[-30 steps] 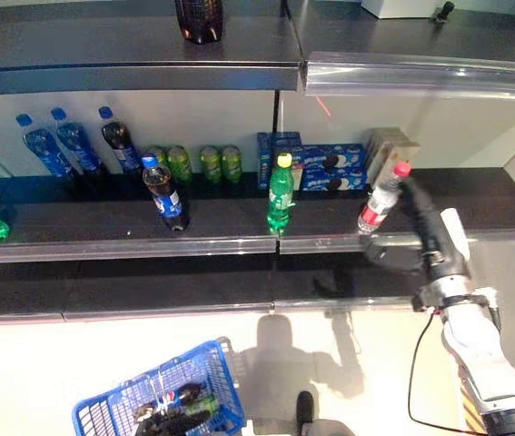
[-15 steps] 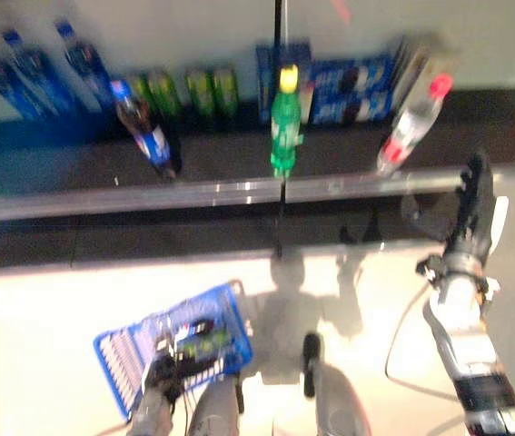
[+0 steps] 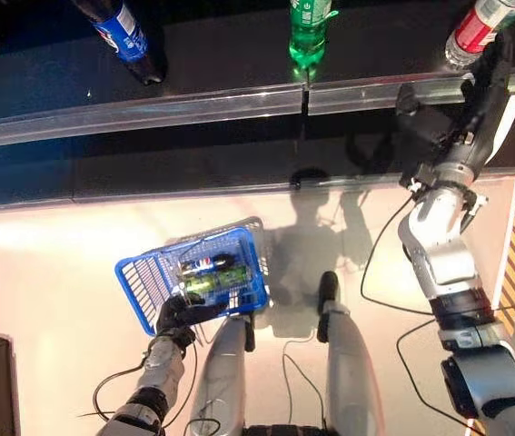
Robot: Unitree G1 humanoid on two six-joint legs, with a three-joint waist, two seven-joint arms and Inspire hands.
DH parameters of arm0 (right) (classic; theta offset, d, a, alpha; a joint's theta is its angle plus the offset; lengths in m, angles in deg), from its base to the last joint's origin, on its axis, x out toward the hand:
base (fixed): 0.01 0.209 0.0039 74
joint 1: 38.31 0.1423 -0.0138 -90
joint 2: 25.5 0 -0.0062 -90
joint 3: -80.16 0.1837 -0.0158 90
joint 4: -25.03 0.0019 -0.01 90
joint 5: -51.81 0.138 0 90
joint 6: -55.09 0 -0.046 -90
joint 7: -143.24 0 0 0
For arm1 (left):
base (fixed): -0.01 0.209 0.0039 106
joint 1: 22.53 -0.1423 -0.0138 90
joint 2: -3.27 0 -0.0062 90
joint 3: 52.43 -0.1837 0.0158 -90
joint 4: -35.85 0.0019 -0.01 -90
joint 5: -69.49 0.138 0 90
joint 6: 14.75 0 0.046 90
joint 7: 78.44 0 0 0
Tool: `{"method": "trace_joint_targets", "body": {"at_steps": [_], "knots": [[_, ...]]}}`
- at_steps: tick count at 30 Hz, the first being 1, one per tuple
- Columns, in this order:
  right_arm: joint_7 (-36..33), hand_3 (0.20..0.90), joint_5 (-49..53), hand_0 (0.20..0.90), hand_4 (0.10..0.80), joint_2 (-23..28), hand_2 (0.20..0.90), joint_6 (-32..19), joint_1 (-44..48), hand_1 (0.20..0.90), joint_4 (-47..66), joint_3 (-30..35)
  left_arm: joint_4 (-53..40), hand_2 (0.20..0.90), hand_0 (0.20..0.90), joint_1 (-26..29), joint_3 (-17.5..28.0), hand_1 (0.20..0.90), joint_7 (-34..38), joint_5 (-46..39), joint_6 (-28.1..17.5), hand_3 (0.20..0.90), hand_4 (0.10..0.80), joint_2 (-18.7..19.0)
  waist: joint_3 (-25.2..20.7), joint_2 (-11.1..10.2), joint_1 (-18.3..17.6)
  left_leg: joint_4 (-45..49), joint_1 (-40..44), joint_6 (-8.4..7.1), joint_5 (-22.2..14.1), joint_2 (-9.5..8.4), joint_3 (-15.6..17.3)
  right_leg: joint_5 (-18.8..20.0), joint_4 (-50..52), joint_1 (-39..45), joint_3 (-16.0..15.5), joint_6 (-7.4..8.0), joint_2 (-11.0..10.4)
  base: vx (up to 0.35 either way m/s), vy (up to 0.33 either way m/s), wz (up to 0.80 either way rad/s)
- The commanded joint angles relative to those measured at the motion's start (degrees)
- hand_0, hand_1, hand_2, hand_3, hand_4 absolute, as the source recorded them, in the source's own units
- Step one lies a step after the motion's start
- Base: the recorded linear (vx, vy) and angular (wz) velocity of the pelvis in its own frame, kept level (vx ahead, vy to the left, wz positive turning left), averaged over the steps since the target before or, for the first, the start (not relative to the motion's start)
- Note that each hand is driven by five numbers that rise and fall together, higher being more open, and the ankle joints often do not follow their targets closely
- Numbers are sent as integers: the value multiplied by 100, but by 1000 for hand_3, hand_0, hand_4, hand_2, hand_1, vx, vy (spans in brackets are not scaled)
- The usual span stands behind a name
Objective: Pick up the drink and place into the basket.
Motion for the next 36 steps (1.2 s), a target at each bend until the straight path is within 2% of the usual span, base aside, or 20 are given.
{"method": "trace_joint_targets", "body": {"at_steps": [1,7,17,25,36], "knots": [[-293,900,-63,900,800,753,900,-239,822,900,585,167,-351,300,300,-853,-135,300,-126,-45,-136,200,100,35,-109,57,168,145,-272,99,547,-8,-347,-303,274,293,-12,-44,-136,0,0,0],[-788,900,274,900,800,1064,900,74,1505,900,377,95,-501,300,300,-886,-216,300,-112,-79,-34,200,100,124,-109,60,294,101,-369,95,659,-25,-394,-316,213,266,-72,-84,-112,46,-14,2],[-1032,900,428,900,800,1240,900,306,1970,900,280,-41,-660,300,300,-1020,-218,300,-122,-86,30,200,100,216,-108,71,409,85,-502,135,649,-64,-456,-356,265,154,-106,-113,-100,48,-18,1],[-611,900,30,900,800,985,900,562,1419,900,1315,99,-663,300,300,-1135,-95,300,-154,-29,3,200,100,170,-108,50,297,81,-514,168,597,-57,-368,-340,236,109,-27,-124,-57,22,2,0],[-251,900,-539,900,800,618,900,454,651,900,2199,294,-659,300,300,-1154,24,300,-170,-44,-74,200,100,39,-108,37,72,215,-417,164,555,-11,-200,-347,232,189,116,-133,-27,3,15,-1]]}}
